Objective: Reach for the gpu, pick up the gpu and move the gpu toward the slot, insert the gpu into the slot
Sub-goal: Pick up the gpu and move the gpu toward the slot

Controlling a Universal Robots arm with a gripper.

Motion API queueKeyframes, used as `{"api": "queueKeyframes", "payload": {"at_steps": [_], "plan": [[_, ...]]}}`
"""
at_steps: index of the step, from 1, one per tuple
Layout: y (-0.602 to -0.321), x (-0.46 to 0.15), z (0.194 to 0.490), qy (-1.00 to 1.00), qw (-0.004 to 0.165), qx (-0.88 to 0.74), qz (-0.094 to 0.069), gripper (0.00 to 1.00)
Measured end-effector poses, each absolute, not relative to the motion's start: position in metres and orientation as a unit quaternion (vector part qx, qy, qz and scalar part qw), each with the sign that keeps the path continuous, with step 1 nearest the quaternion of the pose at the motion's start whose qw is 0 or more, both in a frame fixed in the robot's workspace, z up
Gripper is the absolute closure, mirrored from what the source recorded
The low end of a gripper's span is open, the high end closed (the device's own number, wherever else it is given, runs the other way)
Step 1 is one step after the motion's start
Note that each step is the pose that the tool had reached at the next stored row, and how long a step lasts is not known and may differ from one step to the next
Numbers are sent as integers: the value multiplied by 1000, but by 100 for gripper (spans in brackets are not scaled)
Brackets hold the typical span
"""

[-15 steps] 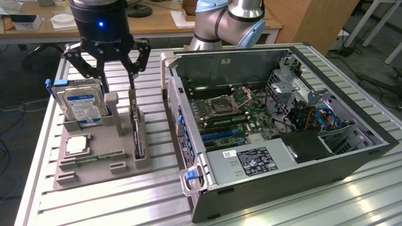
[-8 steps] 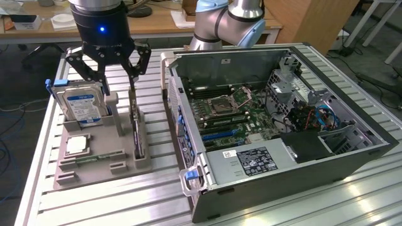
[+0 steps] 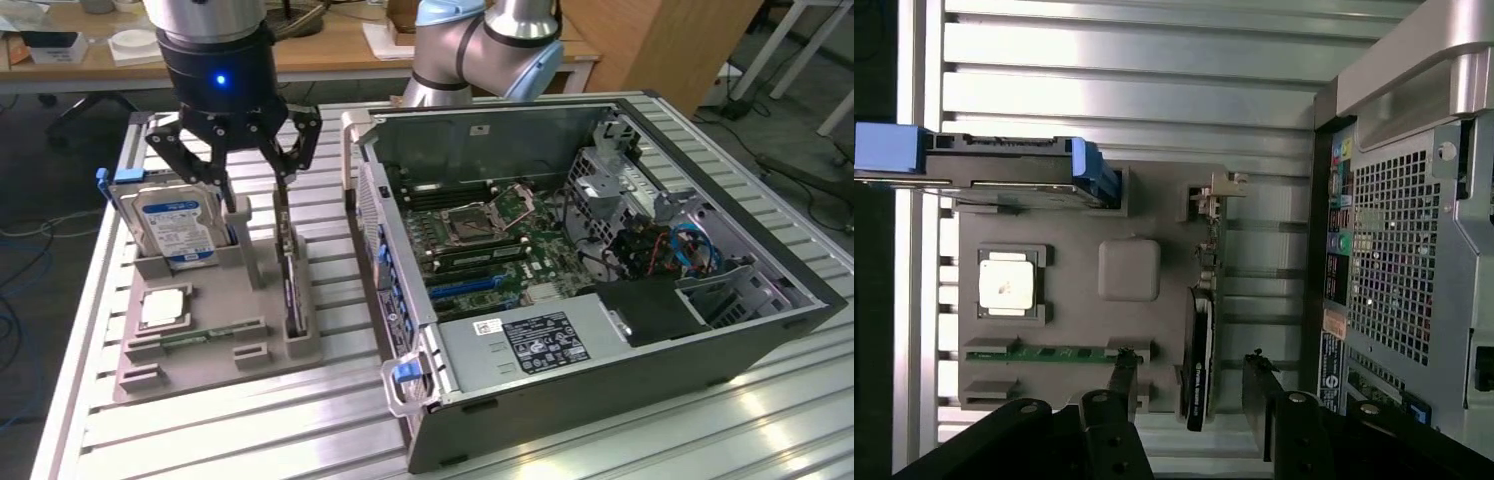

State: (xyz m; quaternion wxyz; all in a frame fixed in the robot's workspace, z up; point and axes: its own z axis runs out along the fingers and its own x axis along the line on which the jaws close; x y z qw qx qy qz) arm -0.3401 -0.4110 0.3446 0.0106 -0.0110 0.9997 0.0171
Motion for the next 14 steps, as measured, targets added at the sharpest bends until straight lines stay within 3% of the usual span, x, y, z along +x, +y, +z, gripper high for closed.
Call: {"api": "queueKeyframes", "payload": {"at_steps": [14], "plan": [[-414,-337,327,1000,11,-10,17,45]]}}
